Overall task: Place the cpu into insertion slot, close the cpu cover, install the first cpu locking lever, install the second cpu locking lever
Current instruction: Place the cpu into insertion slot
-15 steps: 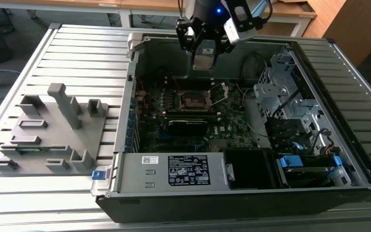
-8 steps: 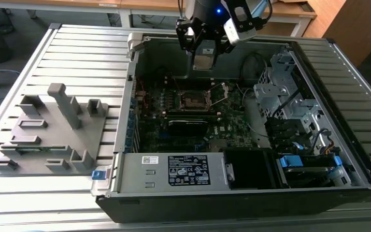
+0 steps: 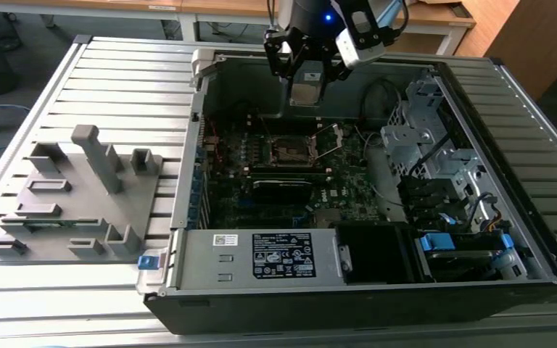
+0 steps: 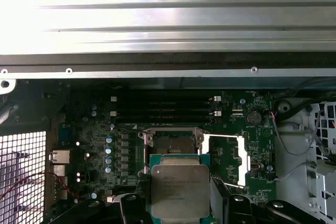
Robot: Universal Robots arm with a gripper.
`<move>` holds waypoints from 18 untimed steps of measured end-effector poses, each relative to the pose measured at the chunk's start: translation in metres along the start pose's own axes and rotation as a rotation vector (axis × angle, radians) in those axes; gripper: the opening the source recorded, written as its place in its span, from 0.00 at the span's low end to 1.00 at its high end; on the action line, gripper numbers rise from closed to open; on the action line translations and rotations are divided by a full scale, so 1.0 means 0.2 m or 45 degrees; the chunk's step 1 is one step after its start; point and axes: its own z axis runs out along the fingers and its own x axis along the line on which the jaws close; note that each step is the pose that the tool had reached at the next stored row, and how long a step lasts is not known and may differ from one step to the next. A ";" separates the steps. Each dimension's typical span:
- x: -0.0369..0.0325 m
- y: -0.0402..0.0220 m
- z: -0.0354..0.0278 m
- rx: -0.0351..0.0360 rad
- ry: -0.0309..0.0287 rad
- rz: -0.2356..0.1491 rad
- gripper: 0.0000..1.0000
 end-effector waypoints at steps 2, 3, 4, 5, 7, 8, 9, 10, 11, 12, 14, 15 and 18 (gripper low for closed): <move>0.000 0.000 0.003 -0.0005 -0.0002 0.000 0.54; 0.000 -0.001 0.005 -0.0003 -0.0001 0.000 0.54; 0.000 -0.001 0.006 0.0000 0.0000 0.000 0.54; 0.000 -0.001 0.007 0.0002 0.0001 0.000 0.54; 0.000 -0.001 0.012 0.0000 0.0000 0.000 0.54; 0.000 -0.001 0.012 0.0000 0.0000 0.000 0.54; 0.000 -0.001 0.012 0.0000 0.0000 0.000 0.54; 0.000 -0.001 0.014 -0.0002 -0.0001 0.000 0.54; 0.000 -0.001 0.016 -0.0003 -0.0001 0.000 0.54; 0.000 -0.002 0.017 0.0000 0.0000 0.000 0.54; 0.000 -0.002 0.021 -0.0002 -0.0001 0.000 0.54; 0.000 -0.002 0.024 -0.0001 0.0000 0.000 0.54; -0.001 -0.003 0.035 0.0000 0.0000 0.000 0.54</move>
